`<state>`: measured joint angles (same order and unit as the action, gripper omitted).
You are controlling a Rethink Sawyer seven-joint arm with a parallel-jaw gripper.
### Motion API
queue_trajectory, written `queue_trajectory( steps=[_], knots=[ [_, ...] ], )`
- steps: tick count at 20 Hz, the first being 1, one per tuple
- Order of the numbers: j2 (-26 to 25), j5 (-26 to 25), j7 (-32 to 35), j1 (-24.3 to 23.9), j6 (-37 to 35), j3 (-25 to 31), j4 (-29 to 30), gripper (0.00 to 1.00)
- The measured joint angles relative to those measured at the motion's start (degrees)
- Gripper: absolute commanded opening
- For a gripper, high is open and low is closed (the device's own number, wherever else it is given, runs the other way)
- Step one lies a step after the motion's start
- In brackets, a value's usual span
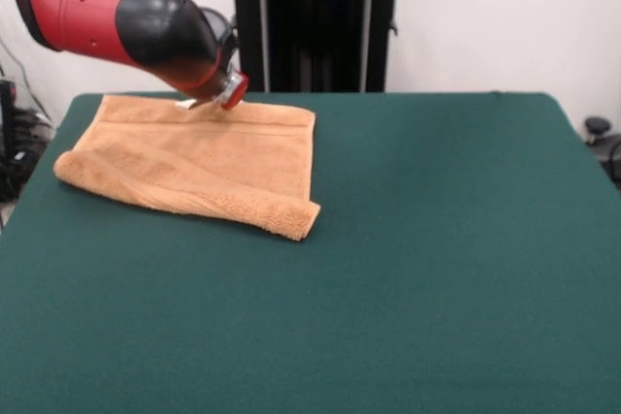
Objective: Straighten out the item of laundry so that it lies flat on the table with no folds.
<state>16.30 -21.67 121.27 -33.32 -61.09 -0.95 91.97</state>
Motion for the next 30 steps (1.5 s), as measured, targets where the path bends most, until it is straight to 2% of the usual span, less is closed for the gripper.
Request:
queue_trajectory(
  steps=[18,23,30],
  knots=[
    [0.7,0.0,0.0,0.8,0.0,-1.5,1.0,0.00],
    [4.2,0.0,0.0,2.7,-1.2,-2.8,2.3,0.00],
    [12.0,0.0,0.0,6.4,-8.5,-4.7,3.3,0.00]
  ],
)
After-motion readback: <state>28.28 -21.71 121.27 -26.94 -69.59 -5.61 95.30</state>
